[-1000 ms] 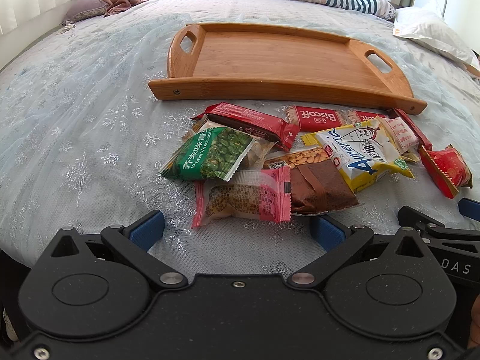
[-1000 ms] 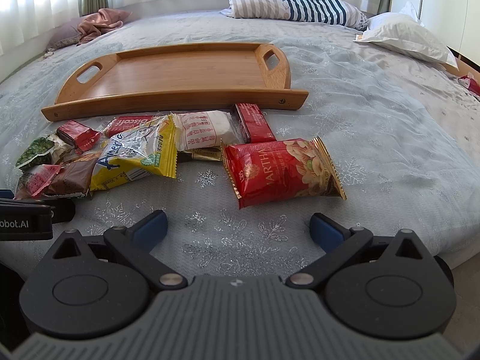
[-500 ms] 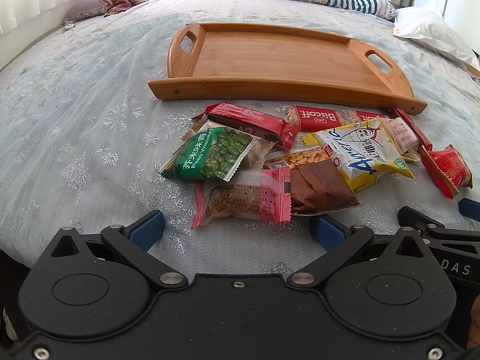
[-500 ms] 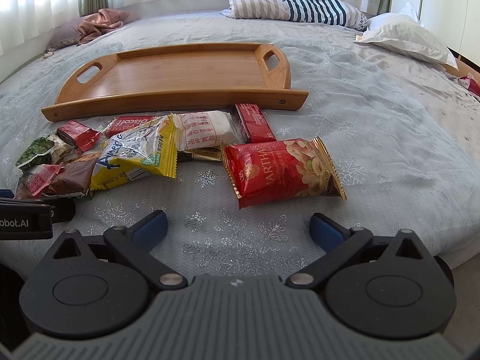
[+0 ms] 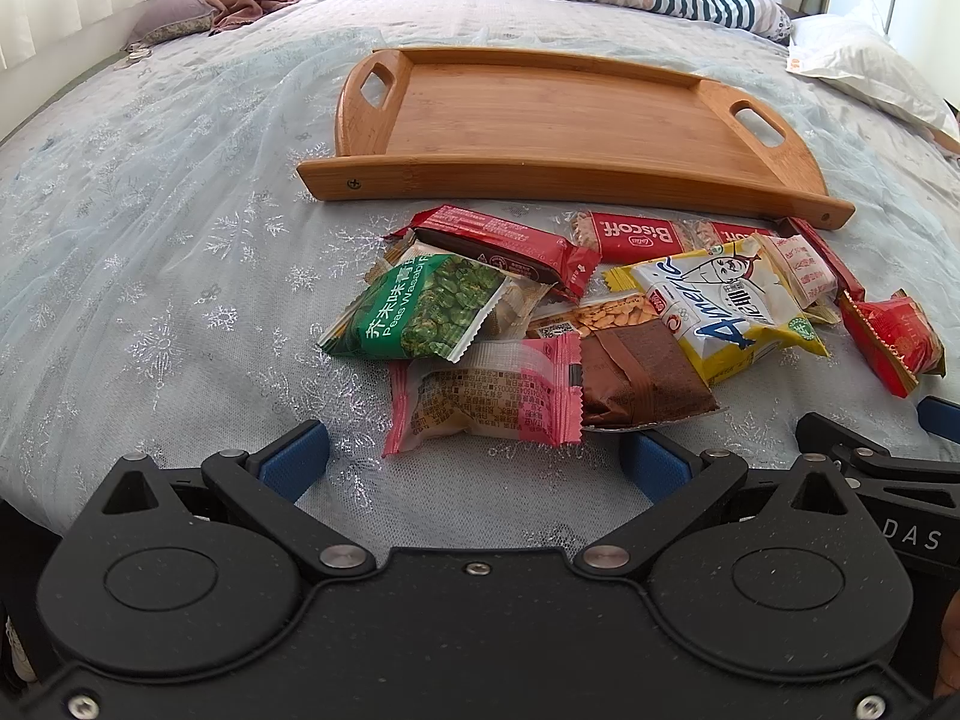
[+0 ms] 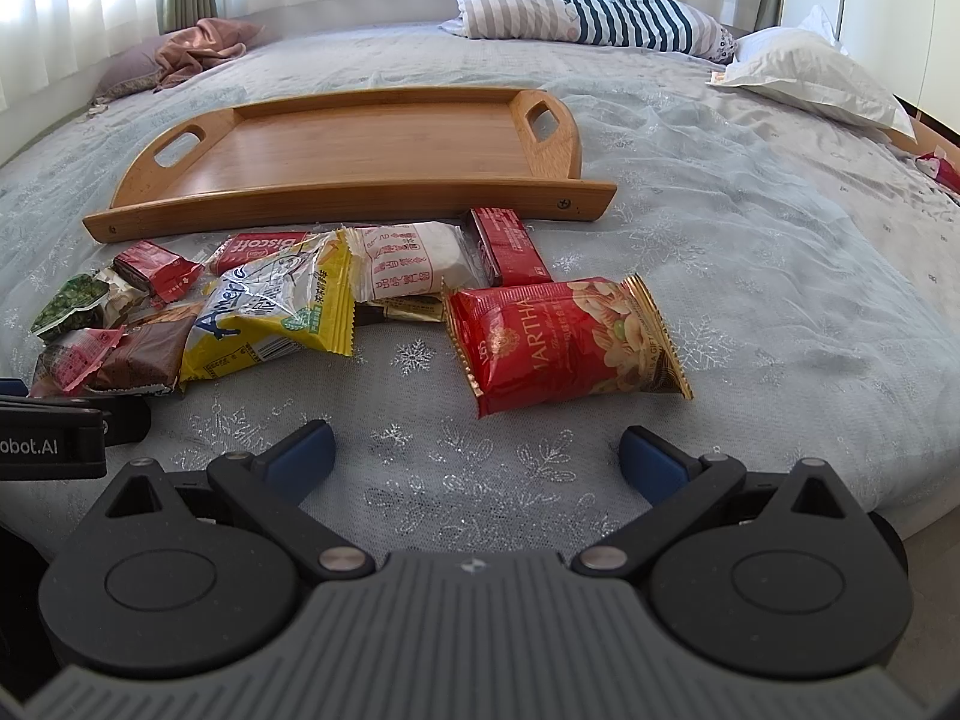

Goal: Organize snacks

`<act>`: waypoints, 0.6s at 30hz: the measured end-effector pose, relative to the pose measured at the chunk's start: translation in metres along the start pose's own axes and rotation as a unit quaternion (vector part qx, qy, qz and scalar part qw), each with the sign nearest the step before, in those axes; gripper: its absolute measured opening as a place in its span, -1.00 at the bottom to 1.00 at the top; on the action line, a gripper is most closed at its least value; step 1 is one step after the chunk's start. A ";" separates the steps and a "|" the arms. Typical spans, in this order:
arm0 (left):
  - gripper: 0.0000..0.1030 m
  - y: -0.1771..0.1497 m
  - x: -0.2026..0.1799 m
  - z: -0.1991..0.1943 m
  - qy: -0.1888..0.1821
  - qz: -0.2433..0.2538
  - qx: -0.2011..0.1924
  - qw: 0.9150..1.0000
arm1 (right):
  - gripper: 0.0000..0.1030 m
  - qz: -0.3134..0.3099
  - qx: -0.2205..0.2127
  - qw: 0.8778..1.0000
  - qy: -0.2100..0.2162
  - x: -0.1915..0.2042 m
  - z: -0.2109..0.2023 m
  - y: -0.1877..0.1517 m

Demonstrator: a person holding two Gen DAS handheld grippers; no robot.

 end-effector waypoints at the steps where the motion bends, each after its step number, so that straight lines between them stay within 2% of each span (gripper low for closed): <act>1: 1.00 0.000 0.000 0.000 0.000 0.000 0.000 1.000 | 1.00 0.000 0.000 1.000 0.000 0.000 0.000 0.000; 18: 1.00 0.000 0.000 0.000 0.000 0.000 -0.001 1.000 | 1.00 0.000 -0.002 1.000 0.000 0.000 0.000 0.001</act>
Point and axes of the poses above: each gripper's, at about its wrist camera, not at the fingertips, and z roughly the way its jaws point, x to its left, y to its top, the point moved 3 cm from there along z, roughly the way its jaws point, and after that the axes turned 2 degrees about z, right-handed, at the moved point
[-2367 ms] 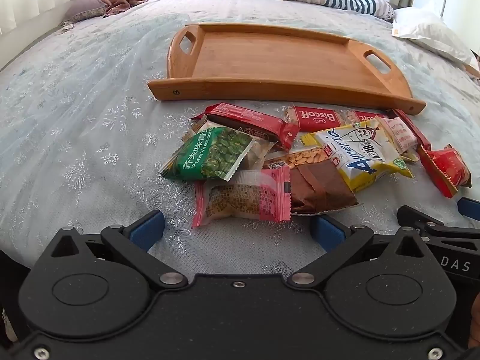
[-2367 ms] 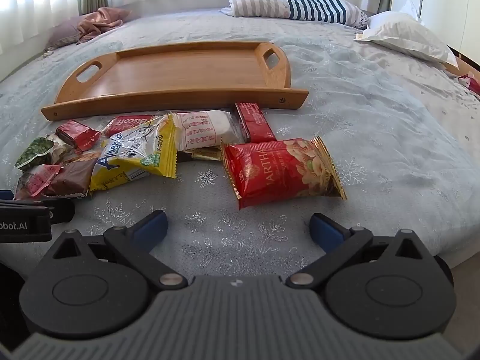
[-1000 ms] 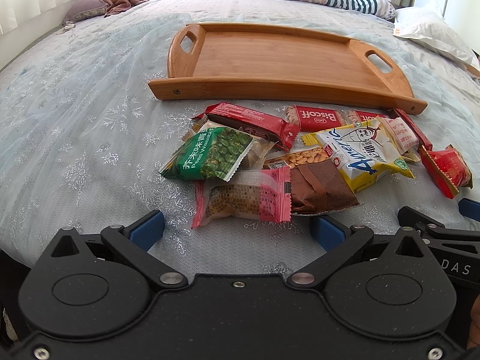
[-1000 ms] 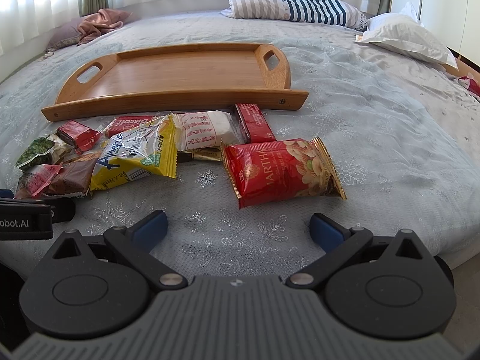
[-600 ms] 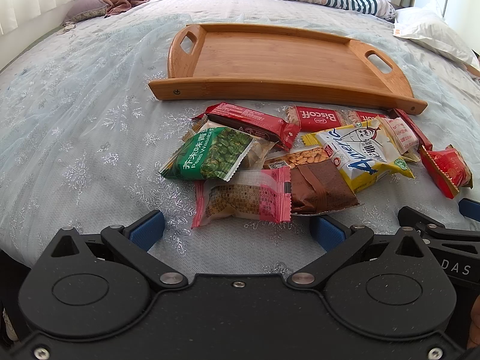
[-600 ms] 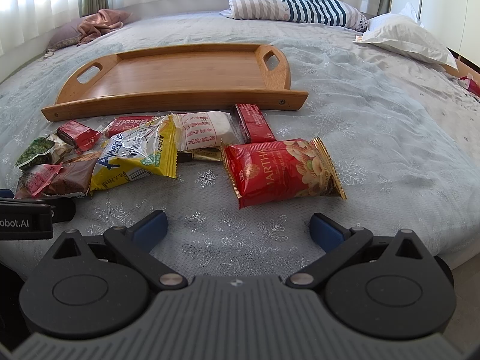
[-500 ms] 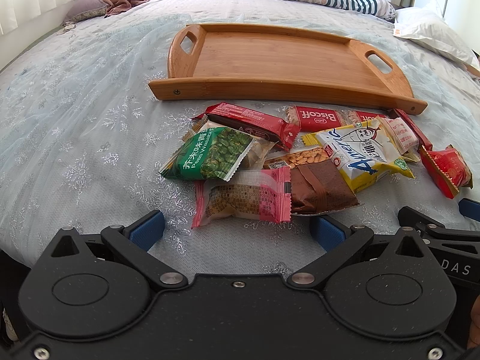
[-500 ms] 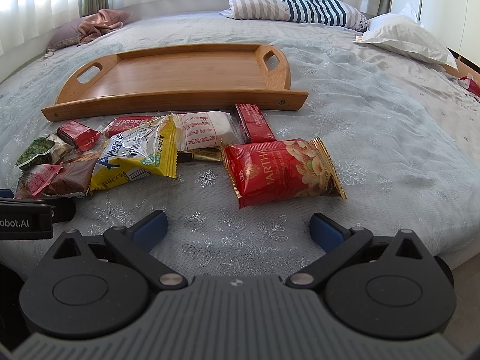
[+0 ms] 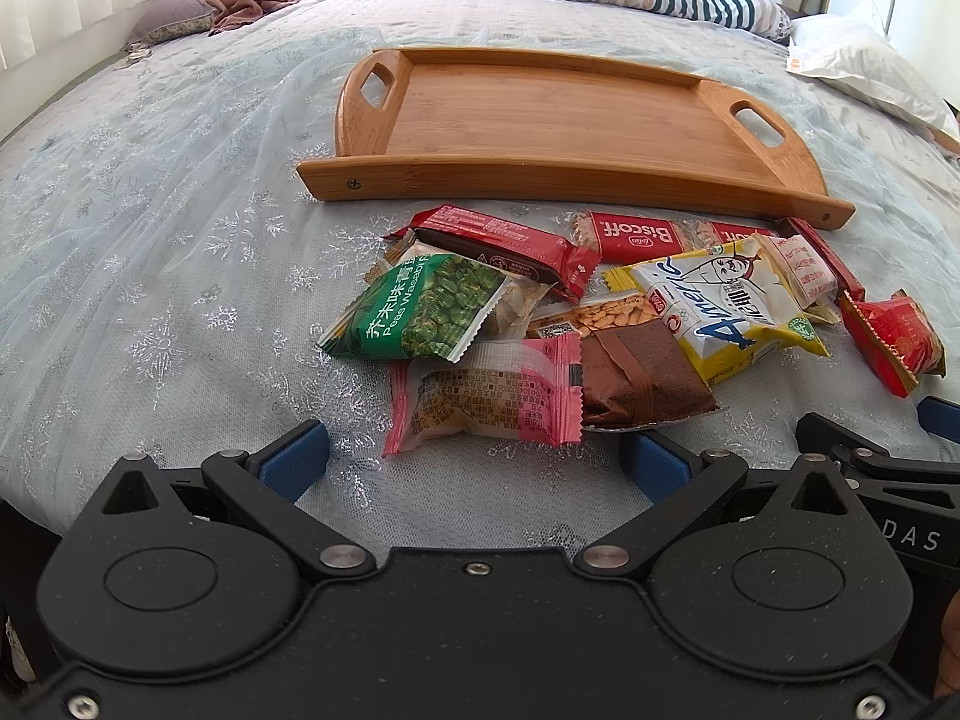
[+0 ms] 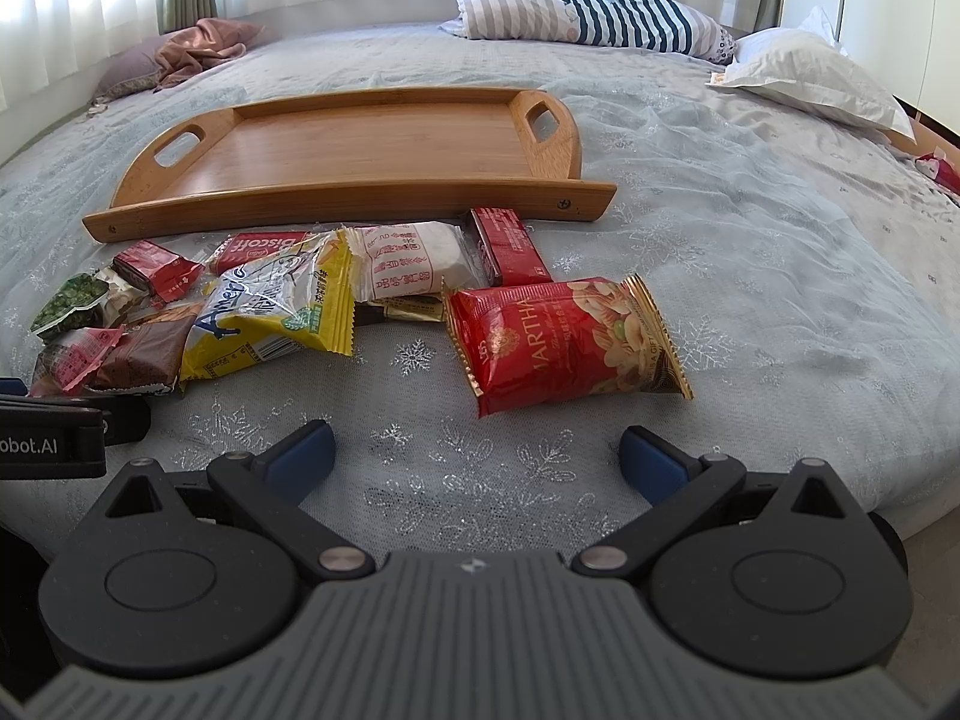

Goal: Organize snacks

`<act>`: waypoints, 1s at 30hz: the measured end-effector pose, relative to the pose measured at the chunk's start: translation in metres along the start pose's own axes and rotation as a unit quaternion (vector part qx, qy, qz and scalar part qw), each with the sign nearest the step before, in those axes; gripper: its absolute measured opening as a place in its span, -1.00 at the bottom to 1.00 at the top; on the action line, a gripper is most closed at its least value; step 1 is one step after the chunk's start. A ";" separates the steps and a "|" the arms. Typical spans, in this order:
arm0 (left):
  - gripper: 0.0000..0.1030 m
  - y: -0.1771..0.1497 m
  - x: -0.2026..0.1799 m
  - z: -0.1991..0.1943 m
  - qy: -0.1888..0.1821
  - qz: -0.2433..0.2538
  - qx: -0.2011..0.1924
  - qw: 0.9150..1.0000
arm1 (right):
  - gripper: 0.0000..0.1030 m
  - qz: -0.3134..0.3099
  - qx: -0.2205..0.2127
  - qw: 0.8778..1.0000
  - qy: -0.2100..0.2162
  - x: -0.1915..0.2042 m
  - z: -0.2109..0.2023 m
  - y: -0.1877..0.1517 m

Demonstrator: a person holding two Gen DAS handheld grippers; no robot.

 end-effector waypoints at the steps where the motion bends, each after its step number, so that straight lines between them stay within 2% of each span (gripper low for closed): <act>1: 1.00 0.000 0.000 0.000 0.000 0.000 0.000 1.000 | 1.00 0.000 0.000 1.000 0.000 0.000 0.000 0.000; 12: 1.00 -0.004 0.002 0.004 -0.002 -0.002 -0.009 1.000 | 1.00 0.005 -0.007 1.000 0.001 -0.003 -0.001 -0.002; 18: 1.00 -0.007 0.003 -0.004 -0.005 0.003 -0.033 0.999 | 1.00 -0.005 -0.024 1.000 -0.001 -0.001 -0.001 -0.009; 23: 1.00 -0.010 0.002 -0.007 -0.006 0.010 -0.049 0.999 | 1.00 -0.004 -0.019 0.999 0.028 -0.007 -0.003 -0.003; 26: 0.98 -0.007 0.004 -0.013 -0.019 0.006 -0.048 0.999 | 1.00 0.001 -0.034 0.999 0.032 -0.010 -0.008 -0.003; 30: 0.82 -0.005 0.007 -0.026 -0.048 -0.008 -0.062 0.997 | 0.97 0.020 -0.064 0.997 0.042 -0.017 -0.020 0.000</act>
Point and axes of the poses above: each gripper's, at about its wrist camera, not at the fingertips, and z roughly the way its jaws point, x to its left, y to its top, the point moved 3 cm from there along z, roughly the way its jaws point, and after that the axes turned 2 degrees about z, right-handed, at the moved point
